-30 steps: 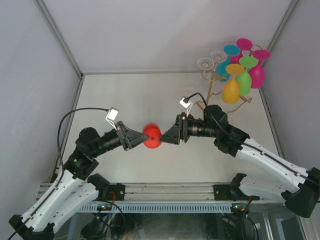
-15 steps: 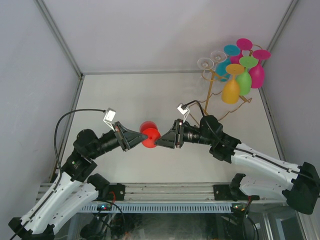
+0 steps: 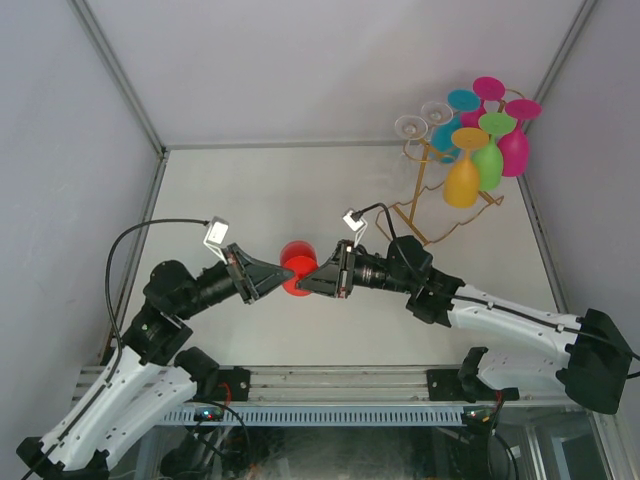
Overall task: Take the wine glass off the wine glass rack
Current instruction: Place the wine glass at the center of the board.
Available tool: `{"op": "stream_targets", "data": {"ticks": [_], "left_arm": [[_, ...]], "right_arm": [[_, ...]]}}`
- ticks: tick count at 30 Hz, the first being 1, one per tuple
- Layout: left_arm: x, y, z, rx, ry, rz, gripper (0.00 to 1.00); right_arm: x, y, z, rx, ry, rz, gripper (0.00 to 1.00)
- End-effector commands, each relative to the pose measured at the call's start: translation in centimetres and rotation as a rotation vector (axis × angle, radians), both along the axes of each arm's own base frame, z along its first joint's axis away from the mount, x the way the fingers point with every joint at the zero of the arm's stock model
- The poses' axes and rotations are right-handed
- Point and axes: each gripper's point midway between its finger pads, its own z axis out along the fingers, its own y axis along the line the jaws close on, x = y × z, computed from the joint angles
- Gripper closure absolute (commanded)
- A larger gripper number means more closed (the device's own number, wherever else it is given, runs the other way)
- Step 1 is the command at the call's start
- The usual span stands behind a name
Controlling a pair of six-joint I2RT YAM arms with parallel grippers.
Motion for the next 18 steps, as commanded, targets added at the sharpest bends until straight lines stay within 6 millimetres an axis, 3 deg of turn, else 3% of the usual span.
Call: {"op": "stream_targets", "data": {"ticks": [1, 3, 7, 11, 14, 15, 18], "left_arm": [[-0.7, 0.5, 3.9, -0.055, -0.112, 0.001, 1.00], [-0.7, 0.7, 3.7, -0.052, -0.111, 0.011, 1.00], [-0.7, 0.8, 3.4, -0.043, -0.113, 0.013, 1.00], [-0.7, 0.9, 3.2, -0.019, -0.098, 0.021, 0.86], [-1.2, 1.1, 3.3, -0.001, -0.077, 0.008, 0.82], [-1.4, 1.2, 3.1, 0.012, -0.059, 0.008, 0.75], [-1.8, 1.9, 2.7, 0.024, -0.030, 0.030, 0.29]], "right_arm": [[-0.1, 0.1, 2.5, 0.102, -0.050, -0.021, 0.90], [0.1, -0.2, 2.3, 0.105, -0.057, -0.036, 0.99], [-0.1, -0.5, 2.4, 0.105, -0.081, -0.039, 1.00], [-0.9, -0.9, 2.9, 0.104, -0.150, -0.018, 1.00], [-1.9, -1.3, 2.5, 0.073, -0.224, 0.011, 1.00], [-2.1, -1.4, 2.3, 0.054, -0.257, 0.014, 1.00], [-2.9, -2.0, 1.7, 0.020, -0.316, 0.043, 1.00]]}}
